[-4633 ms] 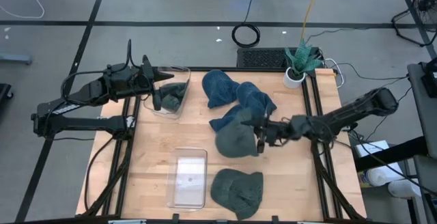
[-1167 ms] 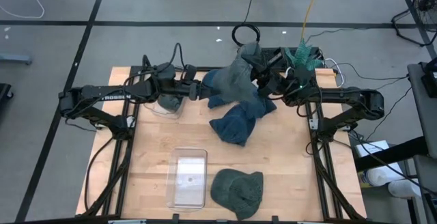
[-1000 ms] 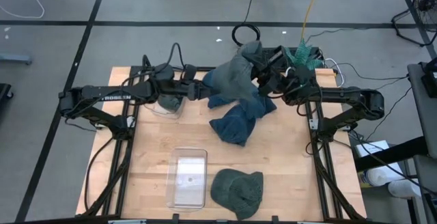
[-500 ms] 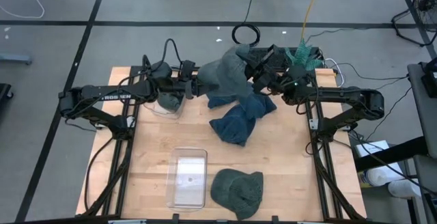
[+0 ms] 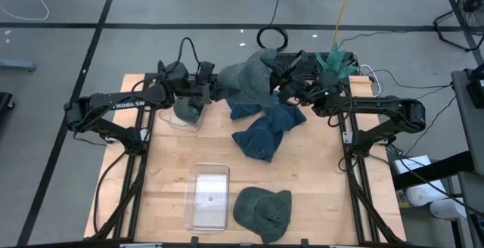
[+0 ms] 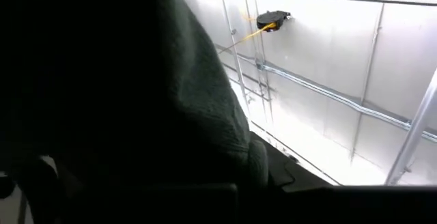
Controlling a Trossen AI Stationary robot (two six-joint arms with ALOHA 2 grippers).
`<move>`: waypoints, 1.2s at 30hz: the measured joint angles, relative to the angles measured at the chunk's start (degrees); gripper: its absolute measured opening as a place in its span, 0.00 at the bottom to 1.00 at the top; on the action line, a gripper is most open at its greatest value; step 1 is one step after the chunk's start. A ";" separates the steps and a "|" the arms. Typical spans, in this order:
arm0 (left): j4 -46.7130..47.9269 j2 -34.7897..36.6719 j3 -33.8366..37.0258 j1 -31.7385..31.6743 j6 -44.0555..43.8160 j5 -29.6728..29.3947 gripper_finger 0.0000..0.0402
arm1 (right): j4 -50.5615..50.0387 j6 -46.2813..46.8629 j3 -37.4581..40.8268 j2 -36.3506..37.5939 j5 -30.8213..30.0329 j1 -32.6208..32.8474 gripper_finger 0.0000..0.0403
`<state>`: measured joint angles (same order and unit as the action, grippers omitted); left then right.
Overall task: Pick & Place hat
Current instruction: Put the top green cap into the top transparent bin
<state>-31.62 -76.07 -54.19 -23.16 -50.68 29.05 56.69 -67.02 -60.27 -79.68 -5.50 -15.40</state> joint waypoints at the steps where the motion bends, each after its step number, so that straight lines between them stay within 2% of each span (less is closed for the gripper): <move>1: 0.00 0.00 0.00 -0.61 -0.47 1.38 0.60 | 0.08 -0.18 0.00 0.00 -0.64 0.00 0.00; 7: 0.00 0.00 0.00 -3.46 -0.98 5.13 0.60 | 0.06 -0.16 0.00 0.00 -0.56 0.00 0.00; 25: 0.04 0.02 0.00 -6.92 -3.67 7.11 0.58 | -2.13 0.32 0.02 -0.01 -0.66 0.00 0.00; 30: 0.08 0.02 0.00 -7.62 -4.26 9.04 0.42 | -2.66 0.34 0.02 -0.02 -0.69 0.00 0.00; 36: 0.06 0.02 0.00 -9.32 -3.99 12.25 0.09 | -4.89 6.14 0.02 -0.02 -0.69 0.00 0.00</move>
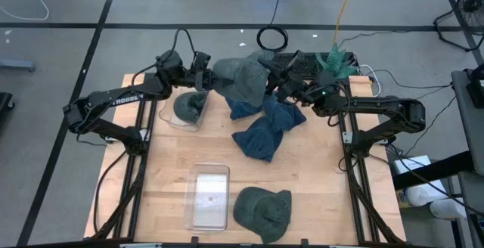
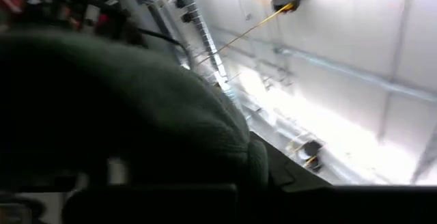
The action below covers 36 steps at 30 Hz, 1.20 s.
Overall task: Pick & Place hat
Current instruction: Put the top green cap into the top transparent bin
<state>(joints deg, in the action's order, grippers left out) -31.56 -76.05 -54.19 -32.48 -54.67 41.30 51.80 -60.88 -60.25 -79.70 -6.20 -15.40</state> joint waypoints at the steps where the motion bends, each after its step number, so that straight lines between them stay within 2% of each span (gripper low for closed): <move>1: 0.05 0.00 0.00 -0.38 0.88 0.55 0.05 | -1.17 1.61 0.00 0.00 0.02 0.00 0.01; 5: 0.06 0.00 0.00 -2.14 1.64 1.83 0.05 | -6.36 10.47 0.02 0.00 -0.10 0.00 0.04; 8: 0.01 0.00 0.00 -3.46 2.37 2.53 0.04 | -10.08 18.34 0.02 0.00 -2.61 0.02 0.07; 14: -0.33 0.00 0.00 -6.06 3.01 4.18 0.04 | -18.71 25.97 0.07 0.00 -7.43 0.02 0.16; 27: -0.45 0.00 0.00 -8.93 3.97 7.85 0.02 | -34.96 40.14 0.07 0.09 -7.31 0.13 0.53; 31: -0.27 0.85 0.02 -9.89 4.04 8.45 0.03 | -41.16 45.77 0.06 0.50 -7.27 0.15 0.60; 36: 2.76 3.99 0.02 -10.04 6.44 10.90 0.02 | -48.37 51.95 0.35 0.51 -5.62 0.39 0.64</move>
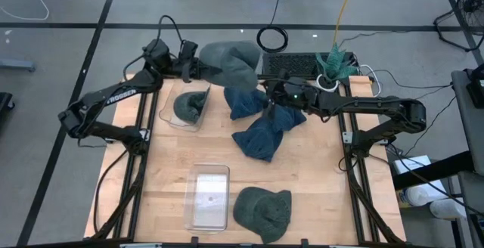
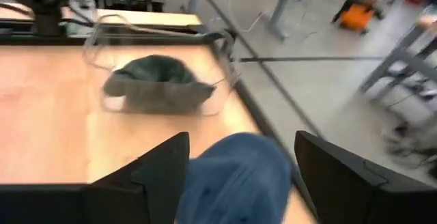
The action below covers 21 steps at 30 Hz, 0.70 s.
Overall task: Pick & Place hat
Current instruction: Put the top green cap into the top transparent bin
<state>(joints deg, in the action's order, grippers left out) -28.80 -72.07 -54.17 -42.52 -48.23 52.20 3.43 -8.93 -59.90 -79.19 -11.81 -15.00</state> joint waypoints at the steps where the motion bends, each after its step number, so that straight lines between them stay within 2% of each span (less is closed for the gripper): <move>1: 1.48 1.08 0.00 0.01 0.96 0.41 0.02 | 0.10 0.91 0.62 0.02 0.70 0.10 0.64; 6: 17.36 7.93 0.00 -0.60 9.81 0.53 0.02 | 4.11 3.76 5.22 0.93 5.85 0.52 0.63; 9: 28.66 12.65 0.01 -1.57 16.41 -1.52 0.02 | 8.73 3.82 8.46 2.40 6.07 0.50 0.62; 16: 51.89 21.60 0.00 -4.27 27.40 -14.72 0.02 | 19.00 1.99 14.31 5.54 6.05 0.50 0.61; 21: 62.82 25.14 0.02 -5.18 31.17 -26.28 0.02 | 19.95 1.83 15.53 7.62 6.01 0.50 0.61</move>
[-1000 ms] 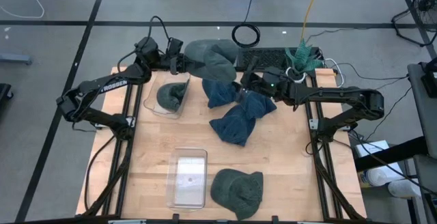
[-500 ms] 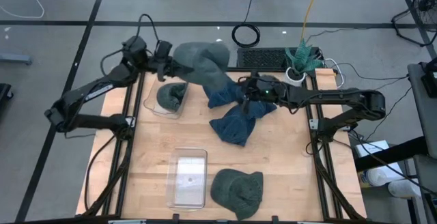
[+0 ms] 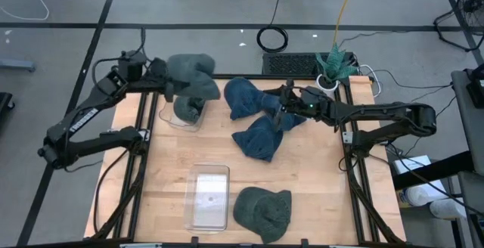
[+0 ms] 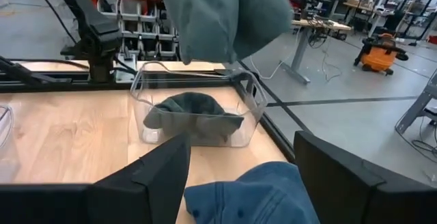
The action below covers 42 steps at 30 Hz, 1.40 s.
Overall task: Pick & Place hat
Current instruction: Put the top green cap into the top transparent bin
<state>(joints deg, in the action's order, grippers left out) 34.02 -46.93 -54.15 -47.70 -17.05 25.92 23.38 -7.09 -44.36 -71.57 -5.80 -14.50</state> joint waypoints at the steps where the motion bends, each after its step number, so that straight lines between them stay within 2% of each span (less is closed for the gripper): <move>1: 1.36 0.48 0.00 0.00 0.36 -1.84 0.02 | 0.04 -0.02 0.17 0.36 0.00 0.00 0.61; 10: 14.95 0.80 -0.02 0.11 3.33 -16.85 0.02 | 0.72 -1.29 1.51 1.42 -0.09 -0.11 0.61; 13: 17.55 -0.30 0.00 0.09 4.19 -20.12 0.02 | 0.83 -1.71 1.51 1.42 -0.10 -0.13 0.61; 25: 19.98 -9.46 -0.34 1.40 10.69 -16.73 0.02 | 1.68 -3.05 1.49 1.42 -0.11 -0.13 0.61; 33: 25.35 -13.61 -8.08 4.37 11.92 -17.00 0.02 | 1.61 -3.23 1.47 1.42 -0.35 -0.65 0.61; 42: 28.98 -13.92 -15.62 7.28 14.83 -18.88 0.03 | 0.37 -3.06 1.45 1.40 -0.35 -1.99 0.61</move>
<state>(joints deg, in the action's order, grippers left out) 63.00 -60.84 -69.77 -40.42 -2.23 7.04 23.74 -10.15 -42.92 -70.17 -6.15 -16.49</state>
